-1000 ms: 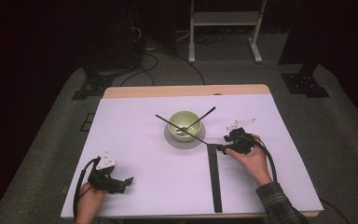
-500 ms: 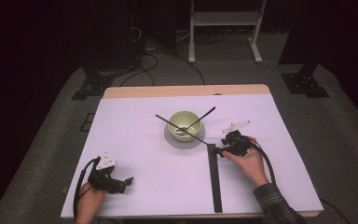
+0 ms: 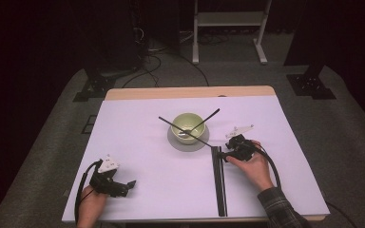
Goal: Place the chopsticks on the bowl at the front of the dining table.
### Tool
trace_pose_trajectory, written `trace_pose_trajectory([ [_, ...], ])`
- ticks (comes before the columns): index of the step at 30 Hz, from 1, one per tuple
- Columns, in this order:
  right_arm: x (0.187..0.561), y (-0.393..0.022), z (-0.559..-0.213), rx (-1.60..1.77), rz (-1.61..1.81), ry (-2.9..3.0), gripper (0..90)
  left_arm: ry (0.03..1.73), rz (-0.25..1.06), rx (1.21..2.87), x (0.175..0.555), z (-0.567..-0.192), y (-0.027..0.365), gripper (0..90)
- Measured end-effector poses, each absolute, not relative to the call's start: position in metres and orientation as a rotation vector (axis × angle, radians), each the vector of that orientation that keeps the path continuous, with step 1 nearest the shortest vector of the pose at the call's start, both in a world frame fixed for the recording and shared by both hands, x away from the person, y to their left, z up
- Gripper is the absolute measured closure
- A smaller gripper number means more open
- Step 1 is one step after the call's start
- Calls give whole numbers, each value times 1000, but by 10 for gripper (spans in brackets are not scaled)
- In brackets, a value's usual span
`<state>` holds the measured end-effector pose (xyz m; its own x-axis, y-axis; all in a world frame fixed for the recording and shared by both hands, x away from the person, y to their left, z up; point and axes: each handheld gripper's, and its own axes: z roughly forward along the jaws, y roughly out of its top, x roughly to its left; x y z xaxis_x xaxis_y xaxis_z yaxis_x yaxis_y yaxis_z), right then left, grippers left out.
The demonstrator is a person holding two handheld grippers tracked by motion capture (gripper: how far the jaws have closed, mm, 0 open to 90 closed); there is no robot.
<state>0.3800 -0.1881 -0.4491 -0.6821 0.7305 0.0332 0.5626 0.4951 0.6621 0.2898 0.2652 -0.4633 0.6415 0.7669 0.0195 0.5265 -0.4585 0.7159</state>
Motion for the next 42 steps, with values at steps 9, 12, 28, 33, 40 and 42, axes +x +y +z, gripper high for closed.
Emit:
trace_pose_trajectory([
  [9,371,-192,-445,1106,995,2480,420,1004,446,2167,290,-463,265,0],
  [12,365,-194,-443,1099,1002,2478,419,1002,448,2169,290,-463,265,0],
  [28,322,-199,-442,1066,1017,2500,416,1004,447,2168,290,-463,265,0],
  [33,309,-200,-441,1056,1027,2506,415,1004,447,2168,290,-463,265,0],
  [40,294,-202,-439,1038,1037,2509,415,1003,447,2168,290,-463,265,0],
  [42,289,-203,-440,1033,1034,2512,415,1004,447,2168,290,-463,265,0],
])
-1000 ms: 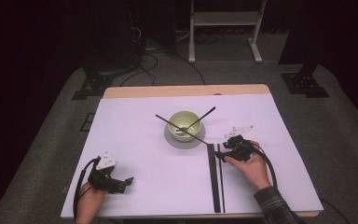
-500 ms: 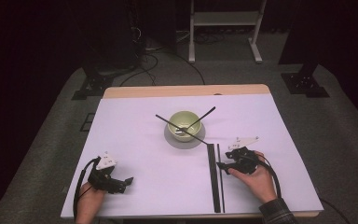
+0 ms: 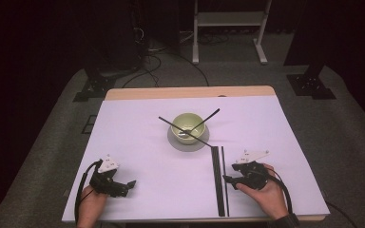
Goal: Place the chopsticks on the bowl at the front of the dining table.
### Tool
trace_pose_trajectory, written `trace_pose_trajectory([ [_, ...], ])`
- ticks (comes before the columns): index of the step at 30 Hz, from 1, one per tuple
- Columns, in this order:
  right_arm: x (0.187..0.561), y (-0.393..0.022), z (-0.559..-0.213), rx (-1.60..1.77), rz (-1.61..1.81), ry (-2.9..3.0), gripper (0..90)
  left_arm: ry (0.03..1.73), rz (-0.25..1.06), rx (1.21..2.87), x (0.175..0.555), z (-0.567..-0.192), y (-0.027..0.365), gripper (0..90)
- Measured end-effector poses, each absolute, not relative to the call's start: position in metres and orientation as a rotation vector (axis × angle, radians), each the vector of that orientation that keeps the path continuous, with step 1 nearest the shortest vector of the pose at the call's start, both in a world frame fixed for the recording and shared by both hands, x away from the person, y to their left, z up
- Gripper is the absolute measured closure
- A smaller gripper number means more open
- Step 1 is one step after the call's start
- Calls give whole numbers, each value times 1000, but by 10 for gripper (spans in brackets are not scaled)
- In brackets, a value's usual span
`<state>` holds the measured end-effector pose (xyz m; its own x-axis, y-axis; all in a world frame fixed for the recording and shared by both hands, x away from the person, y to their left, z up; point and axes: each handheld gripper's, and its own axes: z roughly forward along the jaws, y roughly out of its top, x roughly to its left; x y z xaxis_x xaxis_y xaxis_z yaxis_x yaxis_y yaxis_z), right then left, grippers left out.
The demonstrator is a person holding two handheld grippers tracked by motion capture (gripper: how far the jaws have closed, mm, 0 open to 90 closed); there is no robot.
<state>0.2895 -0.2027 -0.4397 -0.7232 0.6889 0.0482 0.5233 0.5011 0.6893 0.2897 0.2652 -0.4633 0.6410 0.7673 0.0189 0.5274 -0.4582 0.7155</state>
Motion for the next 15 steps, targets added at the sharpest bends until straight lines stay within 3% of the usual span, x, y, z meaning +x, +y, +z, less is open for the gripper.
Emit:
trace_pose_trajectory([
  [15,257,-203,-443,1005,1049,2536,414,1004,447,2168,290,-463,265,0],
])
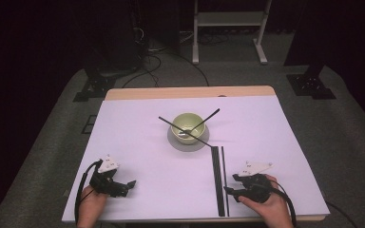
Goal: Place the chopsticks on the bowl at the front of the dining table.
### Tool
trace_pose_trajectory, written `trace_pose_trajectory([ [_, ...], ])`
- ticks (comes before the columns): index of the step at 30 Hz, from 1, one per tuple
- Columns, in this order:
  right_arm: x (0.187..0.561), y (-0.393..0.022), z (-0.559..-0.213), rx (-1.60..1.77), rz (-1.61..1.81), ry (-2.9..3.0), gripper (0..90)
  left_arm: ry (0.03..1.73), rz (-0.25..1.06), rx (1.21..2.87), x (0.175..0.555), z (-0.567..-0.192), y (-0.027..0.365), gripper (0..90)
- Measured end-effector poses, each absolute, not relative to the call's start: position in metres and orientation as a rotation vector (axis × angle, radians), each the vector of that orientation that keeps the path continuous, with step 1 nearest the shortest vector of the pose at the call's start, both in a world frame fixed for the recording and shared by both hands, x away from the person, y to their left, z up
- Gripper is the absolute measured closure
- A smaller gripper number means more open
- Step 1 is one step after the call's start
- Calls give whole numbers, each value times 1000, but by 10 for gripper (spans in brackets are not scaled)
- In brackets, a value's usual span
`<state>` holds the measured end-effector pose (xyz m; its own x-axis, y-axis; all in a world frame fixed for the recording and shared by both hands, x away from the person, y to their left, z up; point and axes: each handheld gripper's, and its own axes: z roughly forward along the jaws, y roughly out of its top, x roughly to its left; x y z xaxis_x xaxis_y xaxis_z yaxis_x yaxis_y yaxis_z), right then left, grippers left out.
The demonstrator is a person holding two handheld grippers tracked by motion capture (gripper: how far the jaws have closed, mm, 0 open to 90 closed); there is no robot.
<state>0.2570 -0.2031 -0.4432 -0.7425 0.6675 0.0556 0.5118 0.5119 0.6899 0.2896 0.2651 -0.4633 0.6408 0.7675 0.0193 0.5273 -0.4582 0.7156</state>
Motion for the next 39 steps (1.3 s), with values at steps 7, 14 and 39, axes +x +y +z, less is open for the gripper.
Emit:
trace_pose_trajectory([
  [7,247,-202,-444,1000,1057,2544,414,1004,447,2168,290,-463,265,0],
  [14,241,-198,-446,979,1053,2557,411,1004,448,2168,290,-463,265,0],
  [39,239,-199,-452,957,952,2564,400,1004,448,2168,290,-463,265,0],
])
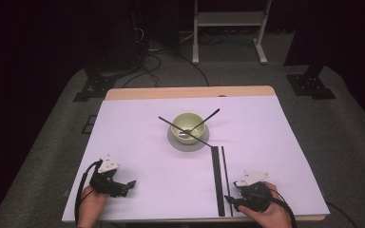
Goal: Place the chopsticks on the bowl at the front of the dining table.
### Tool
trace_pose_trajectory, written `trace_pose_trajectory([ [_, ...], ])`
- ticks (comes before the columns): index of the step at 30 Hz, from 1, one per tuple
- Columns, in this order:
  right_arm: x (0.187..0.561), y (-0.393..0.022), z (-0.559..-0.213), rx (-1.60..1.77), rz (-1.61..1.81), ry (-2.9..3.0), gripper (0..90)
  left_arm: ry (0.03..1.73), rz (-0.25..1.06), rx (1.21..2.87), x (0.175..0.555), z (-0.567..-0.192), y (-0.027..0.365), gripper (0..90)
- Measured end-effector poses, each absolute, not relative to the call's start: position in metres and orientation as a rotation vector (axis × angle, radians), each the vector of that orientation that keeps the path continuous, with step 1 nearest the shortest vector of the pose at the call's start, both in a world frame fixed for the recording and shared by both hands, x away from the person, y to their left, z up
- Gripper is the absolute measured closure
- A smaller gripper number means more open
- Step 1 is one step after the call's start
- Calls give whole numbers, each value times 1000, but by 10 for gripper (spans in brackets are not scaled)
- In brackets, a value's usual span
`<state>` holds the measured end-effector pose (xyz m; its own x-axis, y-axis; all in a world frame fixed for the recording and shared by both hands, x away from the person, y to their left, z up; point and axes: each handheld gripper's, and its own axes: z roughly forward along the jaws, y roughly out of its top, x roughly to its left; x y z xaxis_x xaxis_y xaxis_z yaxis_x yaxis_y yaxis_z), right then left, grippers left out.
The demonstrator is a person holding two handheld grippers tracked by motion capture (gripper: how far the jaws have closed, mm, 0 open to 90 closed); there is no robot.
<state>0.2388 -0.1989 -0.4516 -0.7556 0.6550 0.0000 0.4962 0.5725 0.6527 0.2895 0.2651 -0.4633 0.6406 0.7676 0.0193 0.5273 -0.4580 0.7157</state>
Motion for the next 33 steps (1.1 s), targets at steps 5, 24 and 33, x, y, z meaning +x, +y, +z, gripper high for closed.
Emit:
trace_pose_trajectory([
  [5,241,-203,-451,966,944,2564,400,1004,448,2168,290,-463,265,0],
  [24,253,-231,-450,1020,923,2539,402,1004,447,2168,290,-463,265,0],
  [33,259,-243,-450,1046,907,2521,396,1004,447,2168,290,-463,265,0],
])
